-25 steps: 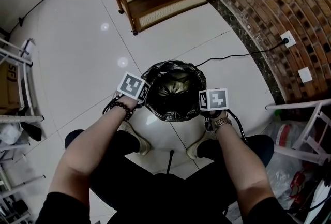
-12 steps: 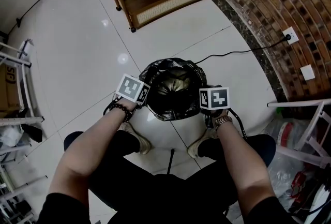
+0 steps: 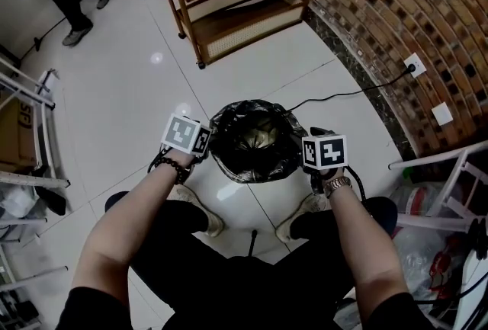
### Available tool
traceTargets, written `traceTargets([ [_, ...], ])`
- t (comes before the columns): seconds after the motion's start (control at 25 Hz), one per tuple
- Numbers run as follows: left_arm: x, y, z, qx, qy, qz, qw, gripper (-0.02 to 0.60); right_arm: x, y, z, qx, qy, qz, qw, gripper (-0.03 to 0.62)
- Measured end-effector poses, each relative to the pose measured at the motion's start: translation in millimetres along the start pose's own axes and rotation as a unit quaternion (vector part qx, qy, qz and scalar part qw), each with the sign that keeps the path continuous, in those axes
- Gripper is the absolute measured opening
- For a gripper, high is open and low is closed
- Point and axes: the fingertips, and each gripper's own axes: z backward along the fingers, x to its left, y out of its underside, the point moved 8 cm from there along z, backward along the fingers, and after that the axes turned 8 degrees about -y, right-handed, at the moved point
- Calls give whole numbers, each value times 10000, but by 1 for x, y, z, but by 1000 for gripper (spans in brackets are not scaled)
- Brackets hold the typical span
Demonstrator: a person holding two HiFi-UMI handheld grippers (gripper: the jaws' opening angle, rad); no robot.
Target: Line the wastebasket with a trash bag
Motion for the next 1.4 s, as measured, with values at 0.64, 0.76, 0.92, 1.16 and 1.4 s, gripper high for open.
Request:
traceTargets([
  [0.64, -64, -35, 50, -1537, -144, -2126, 9649, 20, 72, -41, 25, -595, -694, 1650, 9820, 3],
  [0.76, -76, -40, 40, -1549, -39, -2531, 9549, 2, 79, -38, 12, -279, -881, 2041, 9746, 2],
  [0.92, -81, -40, 19, -1336, 206, -2622, 9555, 2, 80, -36, -6, 23, -1057, 2228, 9691, 2],
  [1.16, -78, -42, 2, -949, 455, -2504, 9624, 2, 71, -36, -28, 340, -1242, 2095, 9693, 2],
  [1.4, -68, -43, -5, -851, 395, -2397, 9663, 2, 61, -40, -38, 419, -1256, 1887, 9731, 2],
])
